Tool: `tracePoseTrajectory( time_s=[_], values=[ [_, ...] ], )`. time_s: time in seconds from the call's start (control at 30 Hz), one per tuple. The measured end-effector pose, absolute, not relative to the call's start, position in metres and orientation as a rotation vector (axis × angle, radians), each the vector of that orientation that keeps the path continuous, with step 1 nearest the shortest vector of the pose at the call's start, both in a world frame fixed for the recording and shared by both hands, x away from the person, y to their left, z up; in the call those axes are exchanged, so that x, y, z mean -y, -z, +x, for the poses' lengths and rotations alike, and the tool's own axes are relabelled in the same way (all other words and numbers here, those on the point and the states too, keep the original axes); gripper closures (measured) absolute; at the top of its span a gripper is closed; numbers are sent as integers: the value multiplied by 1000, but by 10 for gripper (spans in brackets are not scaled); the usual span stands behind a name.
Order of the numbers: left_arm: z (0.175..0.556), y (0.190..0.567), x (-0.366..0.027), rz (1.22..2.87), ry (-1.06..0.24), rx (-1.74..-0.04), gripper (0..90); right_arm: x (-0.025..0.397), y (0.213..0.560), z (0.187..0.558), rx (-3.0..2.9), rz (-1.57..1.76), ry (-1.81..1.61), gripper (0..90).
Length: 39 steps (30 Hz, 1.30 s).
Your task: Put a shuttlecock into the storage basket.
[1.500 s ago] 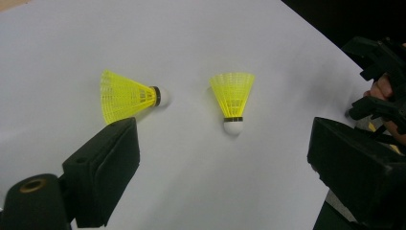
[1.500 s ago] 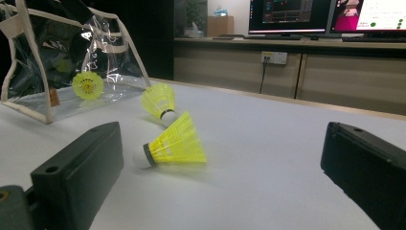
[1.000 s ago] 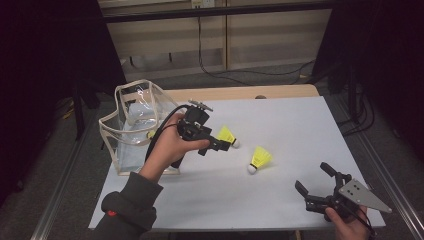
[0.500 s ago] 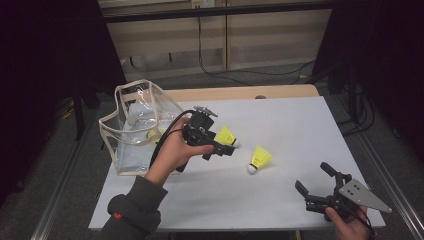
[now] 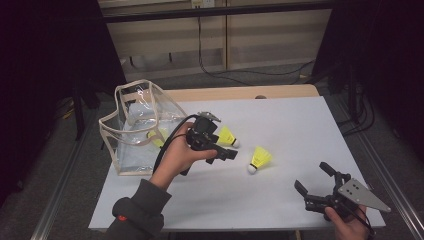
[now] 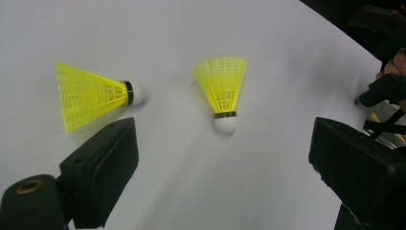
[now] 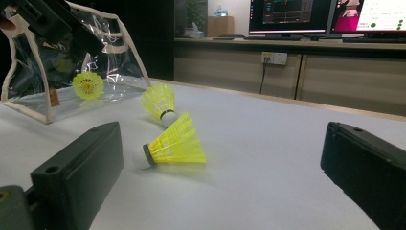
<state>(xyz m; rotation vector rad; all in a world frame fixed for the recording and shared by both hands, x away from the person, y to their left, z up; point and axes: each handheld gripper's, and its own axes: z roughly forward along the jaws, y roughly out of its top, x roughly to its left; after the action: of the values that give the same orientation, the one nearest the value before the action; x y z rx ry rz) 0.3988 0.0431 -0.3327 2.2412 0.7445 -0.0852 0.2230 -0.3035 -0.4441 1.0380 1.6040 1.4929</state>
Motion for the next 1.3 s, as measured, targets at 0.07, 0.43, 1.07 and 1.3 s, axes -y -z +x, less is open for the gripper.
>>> tracePoseTrajectory(
  time_s=[0.07, 0.43, 1.07, 1.3],
  values=[
    [398, 336, -42, 2244, 82, -744, 100, 303, 444, 223, -1606, 1038, -1494, 8],
    [397, 349, -36, 2254, 83, -741, 101, 304, 444, 223, -1605, 1038, -1495, 8],
    [395, 368, -25, 2265, 93, -741, 107, 304, 444, 223, -1606, 1034, -1497, 8],
    [394, 373, -22, 2266, 100, -740, 110, 303, 444, 224, -1607, 1033, -1494, 8]
  ],
)
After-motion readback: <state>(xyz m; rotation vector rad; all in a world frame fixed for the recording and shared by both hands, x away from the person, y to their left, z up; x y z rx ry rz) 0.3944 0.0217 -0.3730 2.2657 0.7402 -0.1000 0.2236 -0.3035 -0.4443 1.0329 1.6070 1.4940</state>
